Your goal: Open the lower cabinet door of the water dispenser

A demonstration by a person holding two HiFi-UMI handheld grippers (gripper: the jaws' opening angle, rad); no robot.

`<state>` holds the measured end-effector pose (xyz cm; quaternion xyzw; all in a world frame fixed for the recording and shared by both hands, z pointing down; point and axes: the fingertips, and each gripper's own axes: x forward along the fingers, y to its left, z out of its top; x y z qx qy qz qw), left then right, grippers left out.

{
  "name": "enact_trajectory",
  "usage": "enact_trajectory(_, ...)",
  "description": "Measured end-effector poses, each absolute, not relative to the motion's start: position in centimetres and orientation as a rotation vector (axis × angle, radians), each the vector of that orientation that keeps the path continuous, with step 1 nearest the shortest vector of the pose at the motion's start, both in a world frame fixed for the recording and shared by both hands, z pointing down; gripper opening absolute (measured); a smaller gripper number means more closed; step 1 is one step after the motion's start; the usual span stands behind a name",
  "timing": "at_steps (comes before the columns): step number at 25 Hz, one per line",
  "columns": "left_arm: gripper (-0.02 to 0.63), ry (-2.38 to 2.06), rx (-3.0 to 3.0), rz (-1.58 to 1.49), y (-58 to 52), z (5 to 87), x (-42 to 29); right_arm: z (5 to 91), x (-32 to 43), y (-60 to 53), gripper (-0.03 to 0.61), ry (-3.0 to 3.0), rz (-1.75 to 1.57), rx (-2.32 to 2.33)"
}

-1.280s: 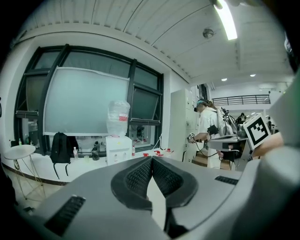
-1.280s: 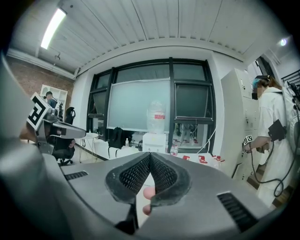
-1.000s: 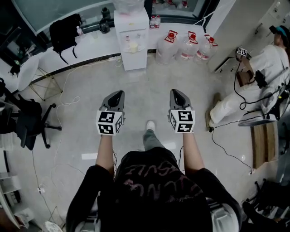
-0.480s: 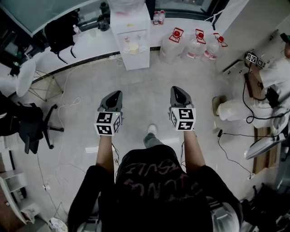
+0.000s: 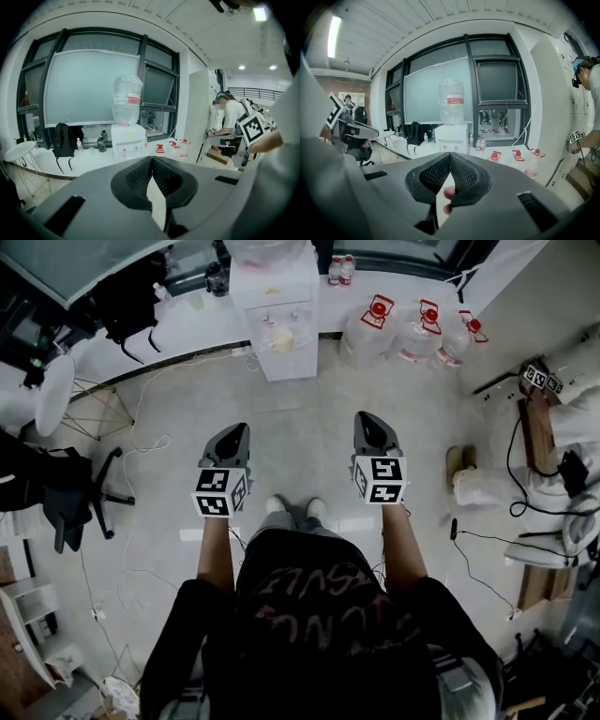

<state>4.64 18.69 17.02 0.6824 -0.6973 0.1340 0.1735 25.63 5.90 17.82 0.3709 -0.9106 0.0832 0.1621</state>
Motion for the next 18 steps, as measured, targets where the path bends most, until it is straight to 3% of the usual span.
enact_trajectory(18, 0.012, -1.771, 2.041, 0.397, 7.1, 22.2, -6.0, 21.5, 14.7, -2.8, 0.015, -2.476, 0.300, 1.153)
